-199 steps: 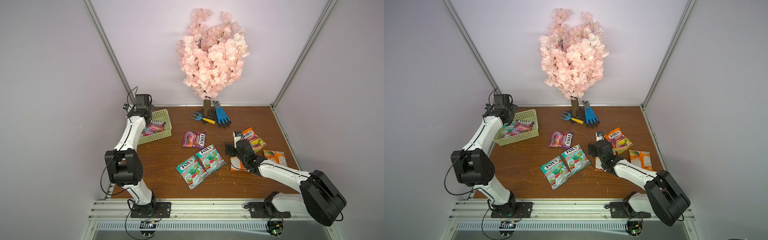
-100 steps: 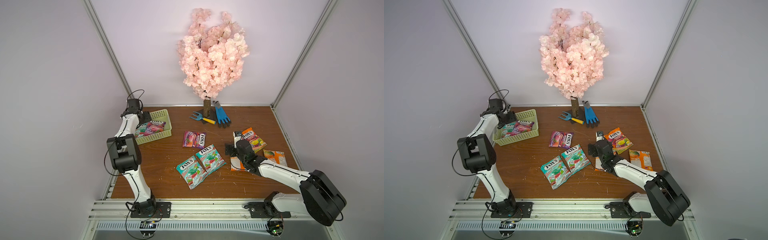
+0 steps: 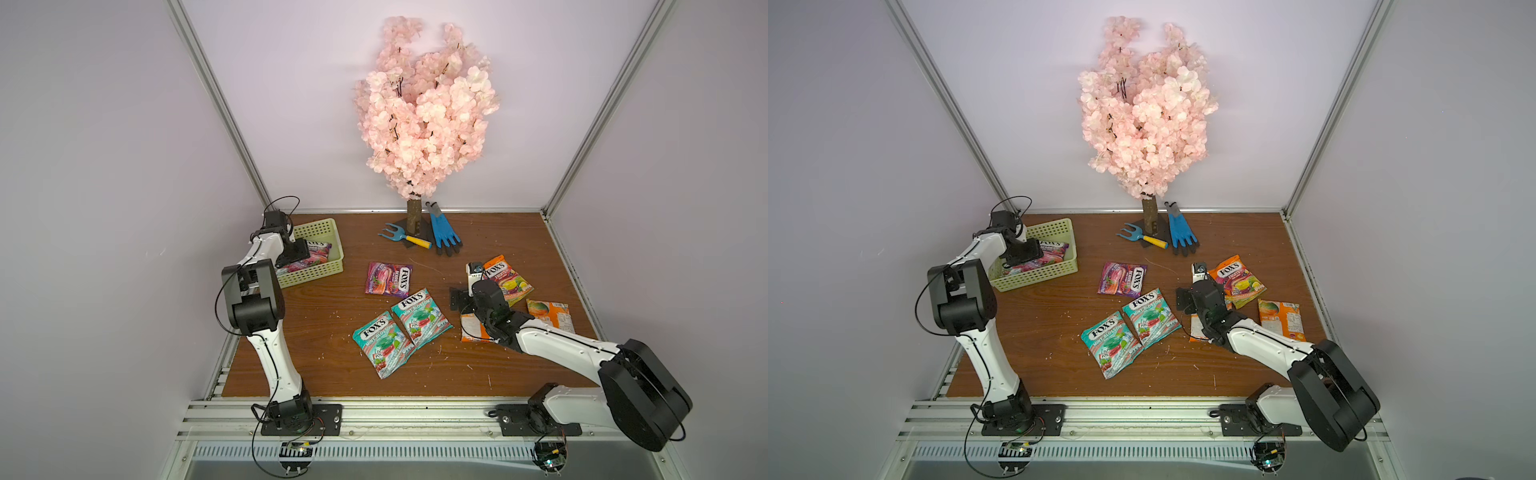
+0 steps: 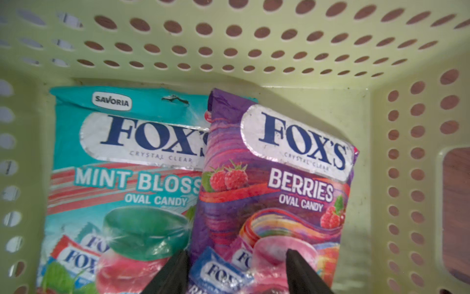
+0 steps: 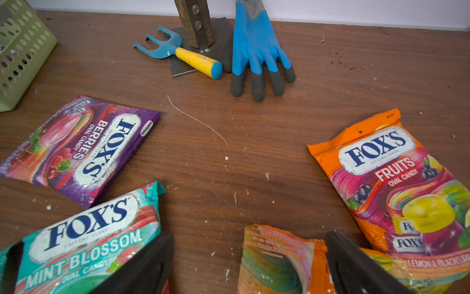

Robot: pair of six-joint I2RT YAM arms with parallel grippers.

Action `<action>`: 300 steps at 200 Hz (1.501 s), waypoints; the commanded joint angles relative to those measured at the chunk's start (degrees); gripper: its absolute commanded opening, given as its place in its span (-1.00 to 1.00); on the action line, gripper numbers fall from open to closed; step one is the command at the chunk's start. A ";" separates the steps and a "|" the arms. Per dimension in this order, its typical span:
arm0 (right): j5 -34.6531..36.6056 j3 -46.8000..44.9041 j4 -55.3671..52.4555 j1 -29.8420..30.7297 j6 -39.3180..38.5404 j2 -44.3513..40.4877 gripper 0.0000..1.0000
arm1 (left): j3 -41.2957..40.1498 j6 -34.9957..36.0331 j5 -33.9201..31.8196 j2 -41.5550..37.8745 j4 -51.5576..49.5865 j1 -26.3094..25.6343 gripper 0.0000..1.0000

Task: Put the candies in the basket
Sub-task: Adjust the candy in the basket, then adjust the candie at the center of the board.

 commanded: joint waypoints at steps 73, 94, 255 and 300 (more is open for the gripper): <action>1.44 2.27 -0.09 0.39 -0.06 0.36 0.99 | -10.39 -11.49 6.83 -6.24 10.40 -1.00 0.30; 1.34 2.70 -0.44 0.36 -0.09 0.95 0.98 | -12.78 -9.81 -1.81 -13.35 10.99 -1.13 0.36; 1.58 2.20 -0.93 0.37 0.17 -1.58 0.98 | -11.53 -0.49 -5.00 -15.09 -0.54 -32.28 0.31; 1.78 2.20 -1.07 0.37 0.05 -1.93 0.98 | -3.85 -4.07 -3.20 -2.62 0.05 -33.64 0.33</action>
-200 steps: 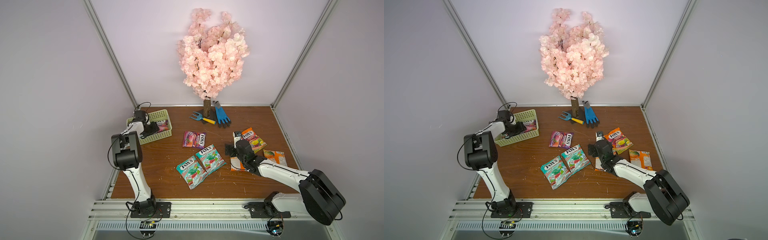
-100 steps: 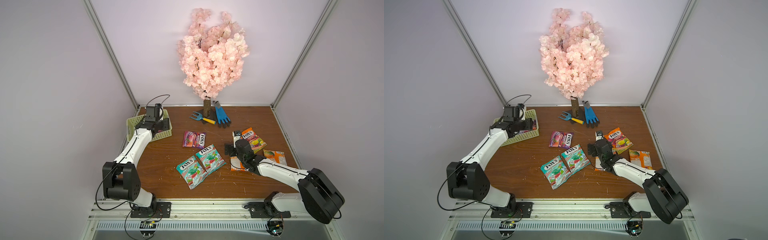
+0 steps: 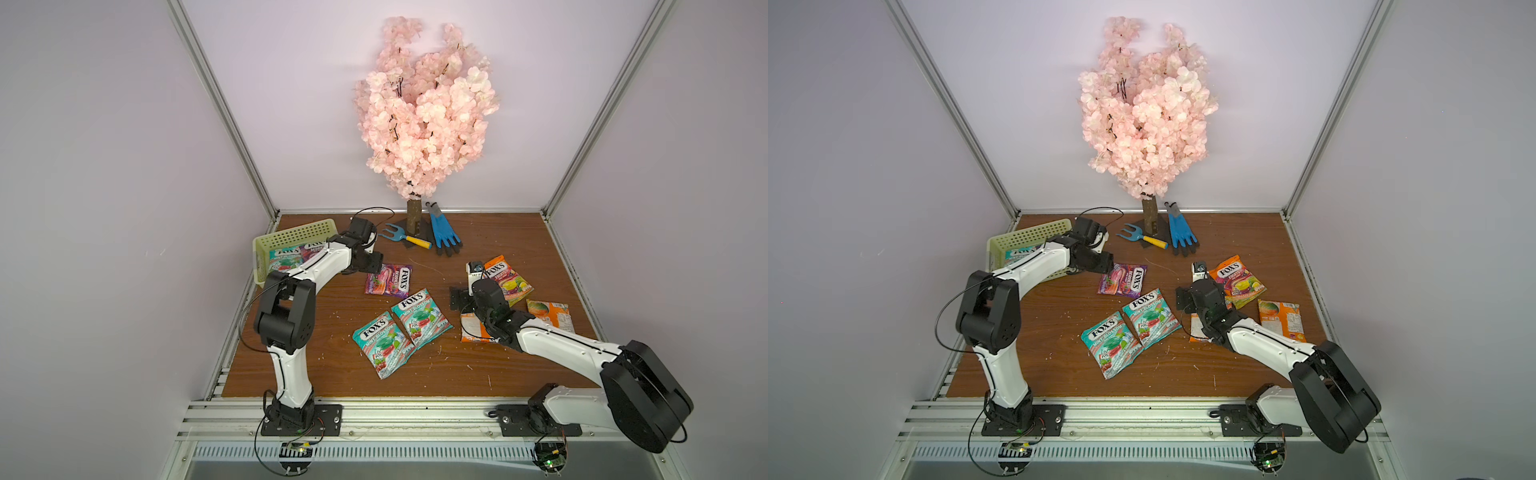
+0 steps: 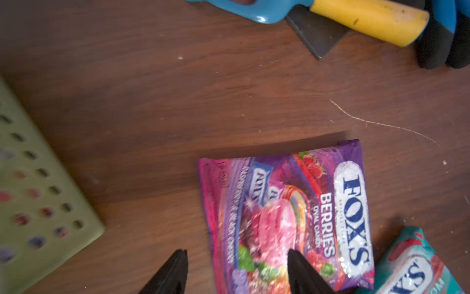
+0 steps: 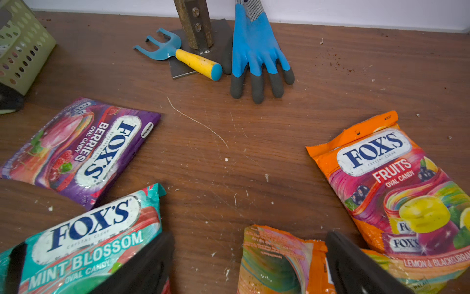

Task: Put the candies in the basket
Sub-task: Adjust the candie at the center of the board.

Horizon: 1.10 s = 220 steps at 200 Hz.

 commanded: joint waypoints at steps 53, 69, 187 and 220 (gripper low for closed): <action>1.36 1.35 0.40 0.41 0.05 -1.64 0.98 | 2.15 -5.04 3.09 5.80 1.83 0.66 0.18; 1.17 1.35 0.32 0.37 0.15 -1.85 0.98 | -2.07 -7.96 8.66 4.65 4.87 2.19 0.10; 1.17 1.25 0.27 0.46 0.11 -2.33 0.98 | 3.31 23.05 2.39 -3.34 -3.29 0.08 0.12; 2.06 0.69 0.55 0.46 0.02 -3.04 0.99 | 14.29 35.44 7.39 7.49 -7.39 1.90 0.21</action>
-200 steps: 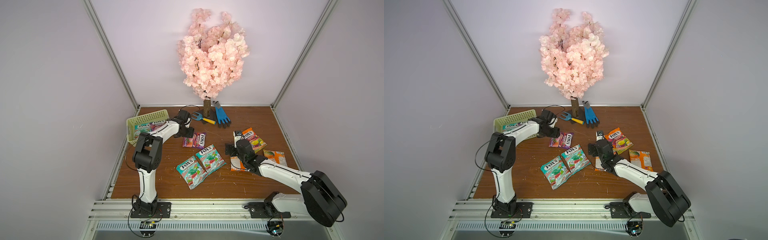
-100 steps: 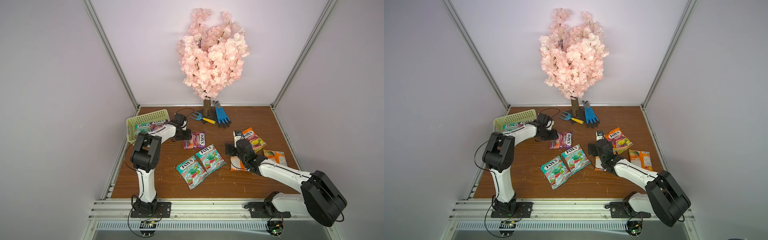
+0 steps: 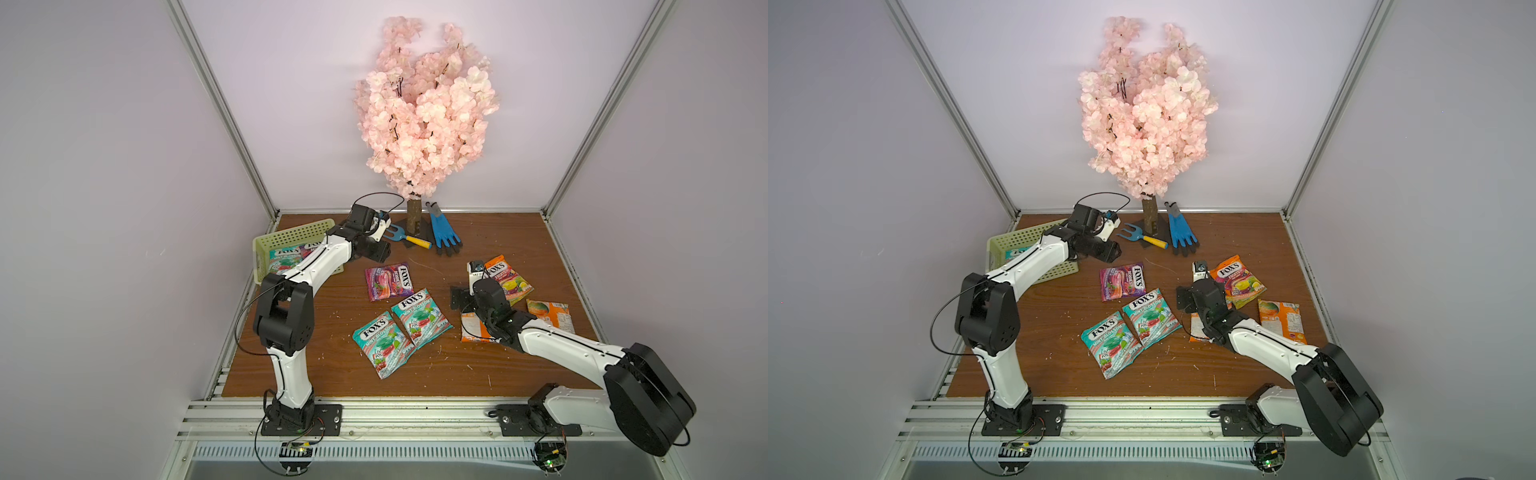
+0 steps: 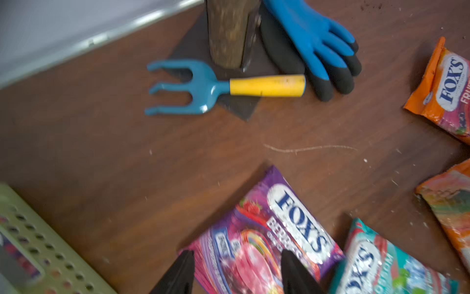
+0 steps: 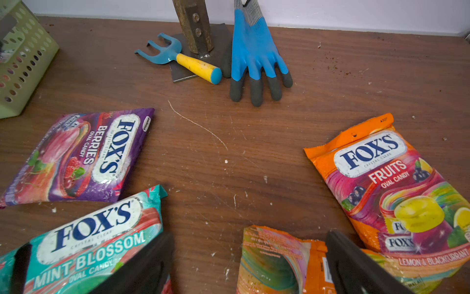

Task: Put the candies in the basket
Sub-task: Pick up the candy at the center of the board.

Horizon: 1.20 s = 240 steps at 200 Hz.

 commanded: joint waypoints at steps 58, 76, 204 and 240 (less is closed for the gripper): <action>2.00 0.73 1.09 0.40 0.02 -1.21 0.99 | 9.58 21.54 4.66 15.72 -9.61 1.58 0.33; 1.97 0.81 1.18 0.41 0.05 -0.86 0.98 | 10.92 21.91 4.90 17.34 -9.61 1.62 0.34; 1.93 0.95 0.93 0.45 -0.06 -0.94 0.98 | 0.67 22.28 13.66 11.31 -13.66 5.12 -0.45; 1.49 1.00 1.07 0.45 0.00 -0.82 0.99 | 0.90 19.88 14.02 7.85 -13.66 5.42 -0.99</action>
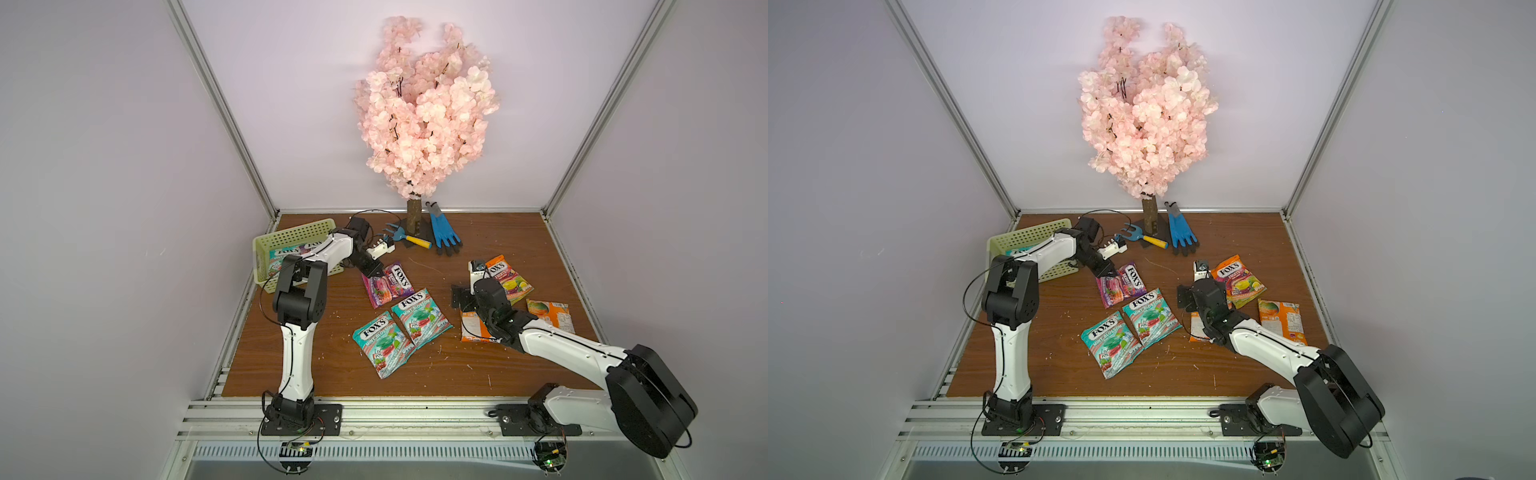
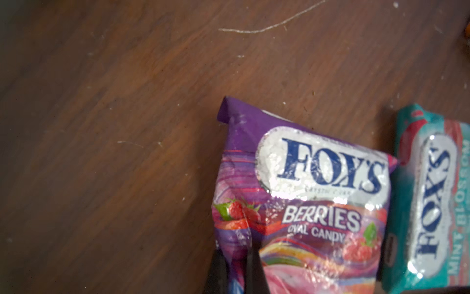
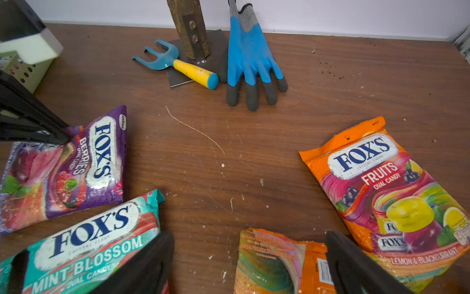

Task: Put the candies in the basket
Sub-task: Pick up the candy at the center of the board.

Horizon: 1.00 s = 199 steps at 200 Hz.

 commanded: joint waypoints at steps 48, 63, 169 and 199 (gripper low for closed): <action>0.49 1.14 0.90 0.42 0.05 -0.24 0.98 | 2.60 -6.84 3.80 -7.45 -2.67 0.77 -0.99; 0.34 1.15 0.90 0.39 0.11 -0.46 0.98 | 3.91 -8.76 3.42 -8.99 -2.66 0.81 -0.99; 0.43 0.95 0.81 0.42 0.07 -1.46 0.98 | 4.88 -39.60 -8.68 -26.35 3.52 12.97 -0.99; 0.55 0.82 0.72 0.38 0.11 -1.88 0.98 | -4.94 -50.36 -8.10 -31.26 11.66 21.82 -0.99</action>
